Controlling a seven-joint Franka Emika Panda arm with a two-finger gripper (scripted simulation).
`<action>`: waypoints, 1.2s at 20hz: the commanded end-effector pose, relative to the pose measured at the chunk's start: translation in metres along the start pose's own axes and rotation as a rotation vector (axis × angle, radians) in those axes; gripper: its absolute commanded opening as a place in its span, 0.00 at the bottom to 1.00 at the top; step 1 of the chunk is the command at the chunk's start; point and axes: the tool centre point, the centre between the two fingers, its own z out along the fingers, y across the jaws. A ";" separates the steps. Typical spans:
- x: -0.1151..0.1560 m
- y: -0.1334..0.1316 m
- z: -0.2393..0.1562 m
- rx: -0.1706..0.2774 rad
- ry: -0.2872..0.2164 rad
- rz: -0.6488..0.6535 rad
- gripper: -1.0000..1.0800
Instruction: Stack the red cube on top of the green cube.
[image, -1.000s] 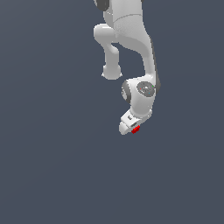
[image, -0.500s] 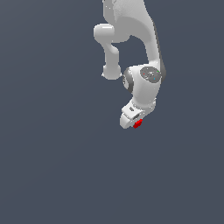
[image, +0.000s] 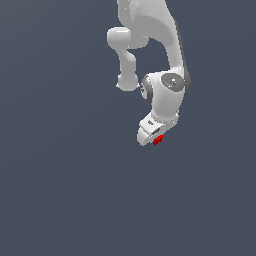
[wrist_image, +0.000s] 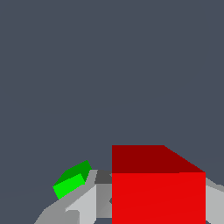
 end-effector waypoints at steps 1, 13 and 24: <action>-0.003 -0.003 0.002 0.000 0.000 0.000 0.00; -0.039 -0.045 0.035 0.001 0.000 0.000 0.00; -0.058 -0.068 0.053 0.001 0.000 0.000 0.00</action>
